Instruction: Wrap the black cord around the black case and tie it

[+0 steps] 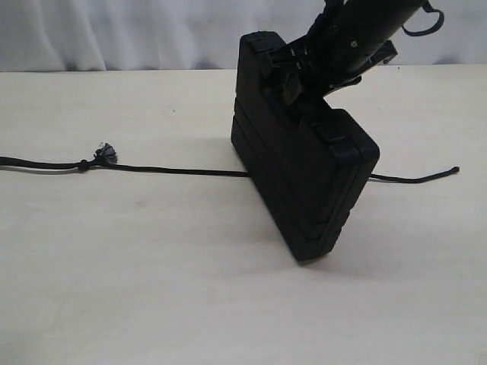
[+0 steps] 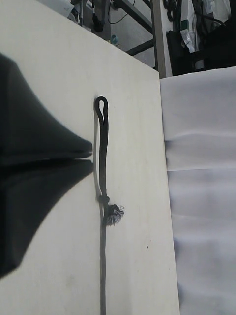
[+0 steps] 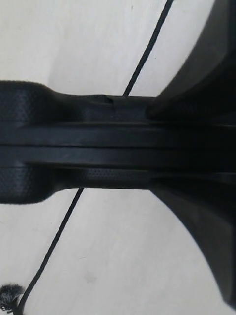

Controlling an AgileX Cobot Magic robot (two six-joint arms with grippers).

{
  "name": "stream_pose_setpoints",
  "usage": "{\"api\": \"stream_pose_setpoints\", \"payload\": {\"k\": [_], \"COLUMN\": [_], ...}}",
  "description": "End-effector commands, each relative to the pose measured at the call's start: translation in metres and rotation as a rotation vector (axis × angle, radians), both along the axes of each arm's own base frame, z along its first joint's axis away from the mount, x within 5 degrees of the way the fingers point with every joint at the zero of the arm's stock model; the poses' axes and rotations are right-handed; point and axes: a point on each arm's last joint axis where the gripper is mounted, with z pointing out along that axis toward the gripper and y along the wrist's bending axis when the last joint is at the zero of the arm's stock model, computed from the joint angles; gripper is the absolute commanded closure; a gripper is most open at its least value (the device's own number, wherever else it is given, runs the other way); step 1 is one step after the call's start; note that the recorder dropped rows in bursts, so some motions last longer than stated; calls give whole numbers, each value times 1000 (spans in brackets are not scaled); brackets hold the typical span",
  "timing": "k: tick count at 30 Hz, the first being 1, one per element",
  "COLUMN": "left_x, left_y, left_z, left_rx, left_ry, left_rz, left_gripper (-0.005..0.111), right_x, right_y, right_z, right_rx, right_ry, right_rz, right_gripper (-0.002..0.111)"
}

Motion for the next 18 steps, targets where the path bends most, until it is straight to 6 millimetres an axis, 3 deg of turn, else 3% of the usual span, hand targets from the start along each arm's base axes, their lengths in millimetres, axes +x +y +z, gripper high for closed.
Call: {"api": "stream_pose_setpoints", "payload": {"k": [1,10,12,16,18], "left_x": [0,0,0,0,0], "left_y": [-1,-1,-1,-1,-1], "left_z": [1,1,1,1,1], "left_rx": [-2,-2,-2,0,0], "left_ry": [-13,-13,-13,-13,-13], "left_rz": [-11,-11,-11,-11,-11], "left_gripper": [107,107,107,107,107], "right_x": [4,5,5,4,3], "right_y": [-3,-5,-5,-4,-4], "right_z": [7,4,4,4,4], "right_rx": [-3,-41,-41,-32,-29], "right_ry": [-35,-35,-35,-21,-18], "right_rz": [3,5,5,5,4], "right_gripper": [72,75,81,105,104]}}
